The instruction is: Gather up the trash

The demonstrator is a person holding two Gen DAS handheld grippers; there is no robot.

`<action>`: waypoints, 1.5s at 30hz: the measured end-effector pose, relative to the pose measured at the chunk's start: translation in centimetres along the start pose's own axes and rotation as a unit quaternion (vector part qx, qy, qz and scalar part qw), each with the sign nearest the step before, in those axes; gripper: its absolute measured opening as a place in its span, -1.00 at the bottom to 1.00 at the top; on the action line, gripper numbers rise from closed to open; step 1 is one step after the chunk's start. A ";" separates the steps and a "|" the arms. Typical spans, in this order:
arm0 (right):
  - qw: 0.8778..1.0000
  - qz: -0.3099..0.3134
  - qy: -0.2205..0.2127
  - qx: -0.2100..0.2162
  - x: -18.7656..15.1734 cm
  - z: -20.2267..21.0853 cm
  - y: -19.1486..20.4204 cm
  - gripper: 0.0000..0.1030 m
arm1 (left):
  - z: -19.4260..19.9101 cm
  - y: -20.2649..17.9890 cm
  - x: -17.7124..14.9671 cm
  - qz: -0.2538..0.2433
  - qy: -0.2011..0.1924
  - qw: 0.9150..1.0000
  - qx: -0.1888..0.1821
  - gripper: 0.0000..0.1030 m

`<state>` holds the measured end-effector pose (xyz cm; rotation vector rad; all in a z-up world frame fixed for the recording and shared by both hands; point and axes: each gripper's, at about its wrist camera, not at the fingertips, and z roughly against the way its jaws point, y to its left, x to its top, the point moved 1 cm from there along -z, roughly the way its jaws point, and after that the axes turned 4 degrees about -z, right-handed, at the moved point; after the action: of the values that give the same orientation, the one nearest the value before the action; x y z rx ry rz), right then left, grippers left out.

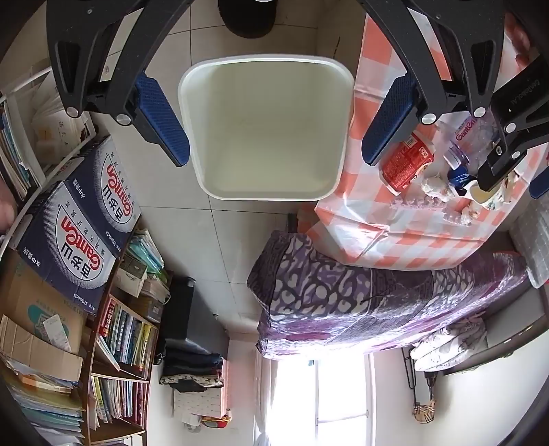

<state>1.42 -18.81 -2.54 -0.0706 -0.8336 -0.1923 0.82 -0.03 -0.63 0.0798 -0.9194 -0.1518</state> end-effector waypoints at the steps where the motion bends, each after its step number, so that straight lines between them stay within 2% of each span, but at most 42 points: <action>1: 1.000 0.000 0.000 0.000 0.0 0.0 0.0 0.87 | 0.0 0.0 0.0 -0.001 0.000 1.000 0.001 0.89; 11: 1.000 0.002 0.001 0.007 -0.7 -0.4 -0.6 0.87 | -0.5 0.8 -0.8 -0.009 -0.001 1.000 0.023 0.89; 14: 1.000 0.005 0.008 0.004 -0.3 -0.4 0.3 0.87 | -0.5 0.6 -0.6 -0.011 0.002 1.000 0.026 0.89; 45: 1.000 0.008 0.013 0.006 -0.4 -0.5 1.0 0.87 | -0.9 0.9 -1.0 -0.004 0.012 1.000 0.026 0.89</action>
<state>1.74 -17.87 -3.14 -0.0629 -0.8077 -0.1735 1.03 1.01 -1.79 0.1326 -0.8997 -0.1339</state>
